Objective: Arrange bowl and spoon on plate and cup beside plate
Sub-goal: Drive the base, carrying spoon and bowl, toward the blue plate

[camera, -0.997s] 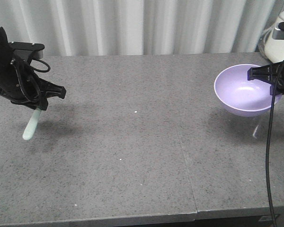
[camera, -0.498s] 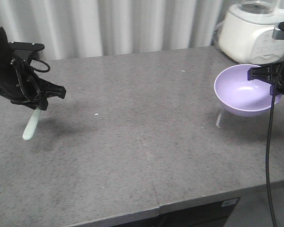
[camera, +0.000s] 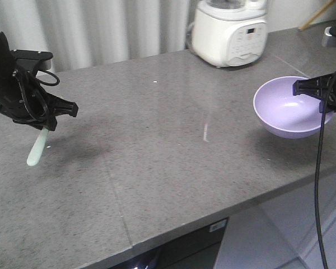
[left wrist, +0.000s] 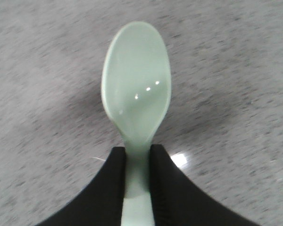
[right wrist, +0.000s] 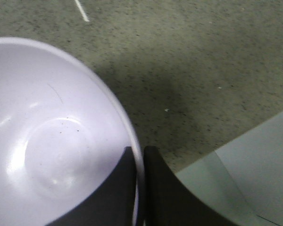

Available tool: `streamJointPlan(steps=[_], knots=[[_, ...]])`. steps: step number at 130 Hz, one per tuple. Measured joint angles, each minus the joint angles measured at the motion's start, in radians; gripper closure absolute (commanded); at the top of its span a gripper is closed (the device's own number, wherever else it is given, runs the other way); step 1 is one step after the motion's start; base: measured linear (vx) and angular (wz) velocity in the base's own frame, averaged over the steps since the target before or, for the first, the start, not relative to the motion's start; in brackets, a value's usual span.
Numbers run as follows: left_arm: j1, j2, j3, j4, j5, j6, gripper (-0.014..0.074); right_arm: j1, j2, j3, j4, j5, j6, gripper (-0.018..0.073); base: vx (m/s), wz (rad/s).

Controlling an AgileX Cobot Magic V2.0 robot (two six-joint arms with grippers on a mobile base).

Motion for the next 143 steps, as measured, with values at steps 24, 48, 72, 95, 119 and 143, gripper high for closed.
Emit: streamJointPlan(steps=[24,48,72,95,119,143], knots=[[0.0,0.0,0.0,0.0,0.0,0.0,0.0604,0.0,0.0,0.0,0.0,0.0,0.0,0.0564,0.0,-0.41],[0.0,0.0,0.0,0.0,0.0,0.0,0.0604,0.0,0.0,0.0,0.0,0.0,0.0,0.0564,0.01,-0.45],[0.0,0.0,0.0,0.0,0.0,0.0,0.0604,0.0,0.0,0.0,0.0,0.0,0.0,0.0564,0.01,-0.45],[0.0,0.0,0.0,0.0,0.0,0.0,0.0604,-0.001,0.0,0.0,0.0,0.0,0.0,0.0564,0.01,-0.41],[0.0,0.0,0.0,0.0,0.0,0.0,0.0604,-0.001,0.0,0.0,0.0,0.0,0.0,0.0564,0.01,-0.36],[0.0,0.0,0.0,0.0,0.0,0.0,0.0604,-0.001,0.0,0.0,0.0,0.0,0.0,0.0564,0.01,-0.35]])
